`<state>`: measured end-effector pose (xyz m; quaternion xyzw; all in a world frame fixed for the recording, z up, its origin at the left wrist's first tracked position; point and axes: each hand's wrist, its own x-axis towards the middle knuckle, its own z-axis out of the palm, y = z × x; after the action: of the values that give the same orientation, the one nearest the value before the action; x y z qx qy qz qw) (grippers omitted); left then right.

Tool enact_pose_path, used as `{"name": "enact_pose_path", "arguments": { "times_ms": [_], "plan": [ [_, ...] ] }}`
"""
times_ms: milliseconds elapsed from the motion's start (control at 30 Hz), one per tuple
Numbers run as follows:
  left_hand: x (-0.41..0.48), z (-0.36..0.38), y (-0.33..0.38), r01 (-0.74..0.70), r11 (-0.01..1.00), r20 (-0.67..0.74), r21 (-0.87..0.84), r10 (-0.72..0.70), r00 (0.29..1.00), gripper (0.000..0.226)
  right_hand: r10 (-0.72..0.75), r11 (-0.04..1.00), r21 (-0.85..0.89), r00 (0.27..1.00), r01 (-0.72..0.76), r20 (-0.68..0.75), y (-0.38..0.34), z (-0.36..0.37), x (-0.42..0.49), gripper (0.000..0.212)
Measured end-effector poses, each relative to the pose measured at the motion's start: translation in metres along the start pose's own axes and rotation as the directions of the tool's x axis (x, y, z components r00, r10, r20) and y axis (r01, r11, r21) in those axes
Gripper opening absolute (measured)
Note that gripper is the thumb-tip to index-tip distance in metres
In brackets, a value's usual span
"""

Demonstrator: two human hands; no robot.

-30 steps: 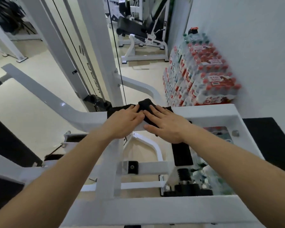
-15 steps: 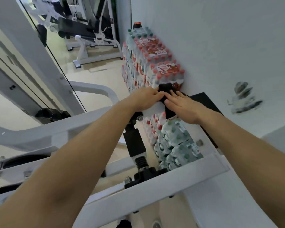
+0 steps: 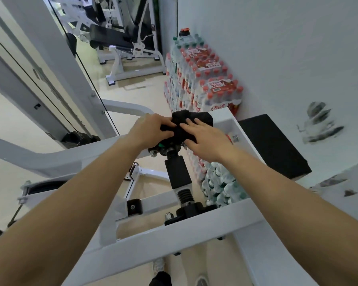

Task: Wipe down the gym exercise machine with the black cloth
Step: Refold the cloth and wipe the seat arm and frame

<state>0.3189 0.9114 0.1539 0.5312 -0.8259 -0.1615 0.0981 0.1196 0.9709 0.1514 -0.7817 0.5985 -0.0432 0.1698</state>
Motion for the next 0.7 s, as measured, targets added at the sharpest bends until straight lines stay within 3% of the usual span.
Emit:
{"name": "enact_pose_path", "arguments": {
  "times_ms": [133,233,367,467,567,700],
  "plan": [
    [-0.003,0.003,0.017,0.03,0.994,-0.116,0.102,-0.018,0.993,0.025,-0.021,1.0,-0.02,0.999,0.021,-0.035,-0.001,-0.004,-0.009,0.052],
    [-0.003,0.01,0.039,-0.022,0.996,-0.142,0.087,0.035,0.989,0.021,-0.001,0.999,-0.043,0.996,-0.003,-0.085,0.009,-0.014,-0.023,0.046],
    [-0.001,0.02,0.077,-0.033,0.967,-0.181,-0.253,-0.013,0.983,0.016,0.059,0.998,0.002,0.958,-0.061,-0.282,0.032,-0.033,-0.051,0.042],
    [0.005,0.04,0.111,0.012,0.854,-0.169,-0.519,-0.117,0.979,0.014,0.114,0.993,0.042,0.934,-0.106,-0.34,0.051,-0.044,-0.07,0.04],
    [0.006,0.065,0.144,0.119,0.65,-0.064,-0.75,-0.251,0.966,0.012,0.189,0.981,0.101,0.917,-0.164,-0.351,0.07,-0.047,-0.085,0.038],
    [0.0,0.092,0.175,0.199,0.427,0.059,-0.882,-0.32,0.946,0.014,0.278,0.957,0.177,0.899,-0.23,-0.338,0.092,-0.044,-0.098,0.035]
  ]
}}
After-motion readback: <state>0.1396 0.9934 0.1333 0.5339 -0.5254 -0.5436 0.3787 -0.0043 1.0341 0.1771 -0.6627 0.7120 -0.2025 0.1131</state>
